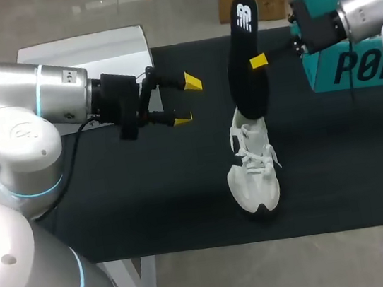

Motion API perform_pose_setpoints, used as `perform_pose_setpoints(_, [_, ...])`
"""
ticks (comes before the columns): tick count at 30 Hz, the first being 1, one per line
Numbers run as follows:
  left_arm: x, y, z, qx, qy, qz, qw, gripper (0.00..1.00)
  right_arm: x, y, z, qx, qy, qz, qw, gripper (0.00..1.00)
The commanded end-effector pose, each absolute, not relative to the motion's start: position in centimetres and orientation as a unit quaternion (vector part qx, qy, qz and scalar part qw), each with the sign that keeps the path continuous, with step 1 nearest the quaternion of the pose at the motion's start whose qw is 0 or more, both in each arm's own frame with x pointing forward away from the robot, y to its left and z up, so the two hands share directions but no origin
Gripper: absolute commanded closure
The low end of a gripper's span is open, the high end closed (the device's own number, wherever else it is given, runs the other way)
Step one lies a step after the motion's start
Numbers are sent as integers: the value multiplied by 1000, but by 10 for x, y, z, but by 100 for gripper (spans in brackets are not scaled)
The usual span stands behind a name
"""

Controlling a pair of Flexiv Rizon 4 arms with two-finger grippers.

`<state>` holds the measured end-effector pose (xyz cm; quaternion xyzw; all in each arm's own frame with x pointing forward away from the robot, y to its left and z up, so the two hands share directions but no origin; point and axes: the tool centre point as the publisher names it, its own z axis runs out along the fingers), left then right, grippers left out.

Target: Take the shoe out of the shoebox, open the shoe tongue, remove and reinsert the insole, then place the shoe into the shoebox

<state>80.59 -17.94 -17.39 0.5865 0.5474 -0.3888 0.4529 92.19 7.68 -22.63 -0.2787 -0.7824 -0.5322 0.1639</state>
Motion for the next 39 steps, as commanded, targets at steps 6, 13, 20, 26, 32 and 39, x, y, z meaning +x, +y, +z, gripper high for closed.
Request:
perform_pose_setpoints(6, [806, -180, -174, 588, 548, -387, 452, 0, 941, 79, -260, -278, -785, -523, 182, 100])
perform_pose_setpoints(13, [806, -180, -174, 588, 548, -387, 452, 0, 946, 77, -268, -305, -789, -502, 180, 100])
perform_pose_setpoints(20, [806, -180, -174, 588, 548, -387, 452, 0, 942, 71, -284, -323, -789, -491, 180, 100])
perform_pose_setpoints(26, [806, -180, -174, 588, 548, -387, 452, 0, 935, 69, -291, -329, -784, -496, 176, 100])
perform_pose_setpoints(32, [806, -180, -174, 588, 548, -387, 452, 0, 926, 73, -295, -326, -782, -502, 175, 100])
perform_pose_setpoints(39, [806, -180, -174, 588, 548, -387, 452, 0, 918, 81, -297, -316, -775, -519, 175, 100])
